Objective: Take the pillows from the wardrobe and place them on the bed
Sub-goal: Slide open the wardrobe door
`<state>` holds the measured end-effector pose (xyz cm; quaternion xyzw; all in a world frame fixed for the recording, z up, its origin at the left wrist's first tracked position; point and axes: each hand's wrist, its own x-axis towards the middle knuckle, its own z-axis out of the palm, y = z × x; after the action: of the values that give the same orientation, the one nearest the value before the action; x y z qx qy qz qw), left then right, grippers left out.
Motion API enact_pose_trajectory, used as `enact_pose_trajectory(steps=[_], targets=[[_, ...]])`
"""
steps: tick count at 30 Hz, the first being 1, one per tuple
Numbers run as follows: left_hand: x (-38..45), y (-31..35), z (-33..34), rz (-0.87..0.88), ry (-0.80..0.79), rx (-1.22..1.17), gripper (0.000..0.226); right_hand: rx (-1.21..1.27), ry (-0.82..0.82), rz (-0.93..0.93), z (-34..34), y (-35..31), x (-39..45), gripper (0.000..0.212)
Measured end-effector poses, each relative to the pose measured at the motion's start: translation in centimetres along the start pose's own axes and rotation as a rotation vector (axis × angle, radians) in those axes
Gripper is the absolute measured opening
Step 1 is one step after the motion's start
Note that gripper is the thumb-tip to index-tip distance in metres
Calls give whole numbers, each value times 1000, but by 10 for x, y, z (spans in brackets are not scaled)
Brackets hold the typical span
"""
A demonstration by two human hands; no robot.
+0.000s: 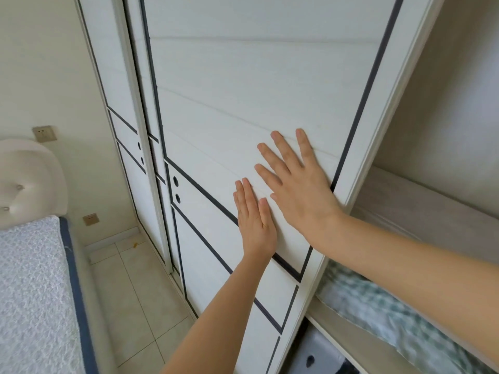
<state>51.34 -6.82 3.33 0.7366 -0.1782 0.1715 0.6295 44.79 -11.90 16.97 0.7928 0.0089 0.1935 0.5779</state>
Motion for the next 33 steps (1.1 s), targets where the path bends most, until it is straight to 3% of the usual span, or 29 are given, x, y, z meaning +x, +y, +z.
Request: enact_pose_trajectory(steps=[21,33], targets=[[152,-96,-57,-56,83,-21,50,18,7,-3,-8,-65,185,81],[184,-120,-69,-70,72,-65,49,47,-2,19,-8,-79,223,78]])
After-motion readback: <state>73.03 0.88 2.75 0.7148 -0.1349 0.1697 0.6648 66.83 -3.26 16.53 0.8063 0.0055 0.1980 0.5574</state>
